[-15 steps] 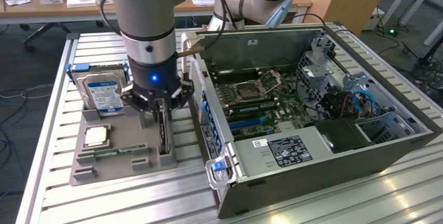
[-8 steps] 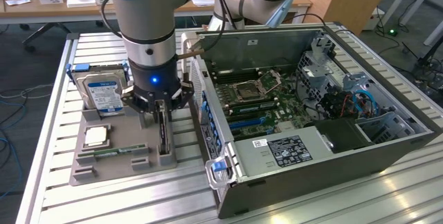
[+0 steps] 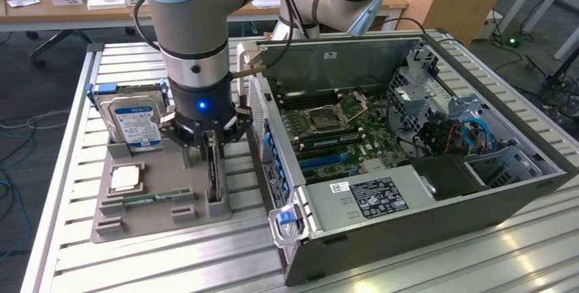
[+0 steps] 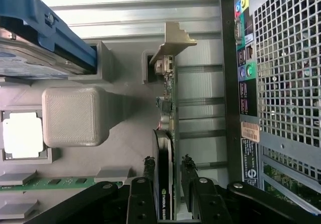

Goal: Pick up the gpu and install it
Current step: 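Pick up the gpu and move the gpu toward the slot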

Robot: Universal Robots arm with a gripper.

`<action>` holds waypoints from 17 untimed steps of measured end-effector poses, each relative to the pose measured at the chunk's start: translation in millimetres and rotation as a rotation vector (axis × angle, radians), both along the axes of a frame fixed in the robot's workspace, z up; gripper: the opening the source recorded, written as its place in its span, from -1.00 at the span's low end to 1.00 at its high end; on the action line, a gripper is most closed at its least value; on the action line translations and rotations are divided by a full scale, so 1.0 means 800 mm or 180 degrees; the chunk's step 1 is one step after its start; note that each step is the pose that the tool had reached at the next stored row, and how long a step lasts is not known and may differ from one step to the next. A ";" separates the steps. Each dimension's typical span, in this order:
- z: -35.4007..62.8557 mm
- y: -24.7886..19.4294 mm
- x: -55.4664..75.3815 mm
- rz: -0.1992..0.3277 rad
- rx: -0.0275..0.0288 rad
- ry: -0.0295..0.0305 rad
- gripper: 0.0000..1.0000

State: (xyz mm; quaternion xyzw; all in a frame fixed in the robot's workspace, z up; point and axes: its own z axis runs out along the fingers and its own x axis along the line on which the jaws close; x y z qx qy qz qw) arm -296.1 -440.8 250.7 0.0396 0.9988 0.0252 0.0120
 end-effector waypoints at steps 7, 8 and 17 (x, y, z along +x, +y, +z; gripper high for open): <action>-0.008 0.0035 -0.001 0.0000 0.0000 0.0000 -0.29; -0.010 0.0038 -0.002 -0.0001 0.0000 0.0000 -0.29; -0.022 0.0050 -0.003 -0.0005 0.0000 0.0001 -0.29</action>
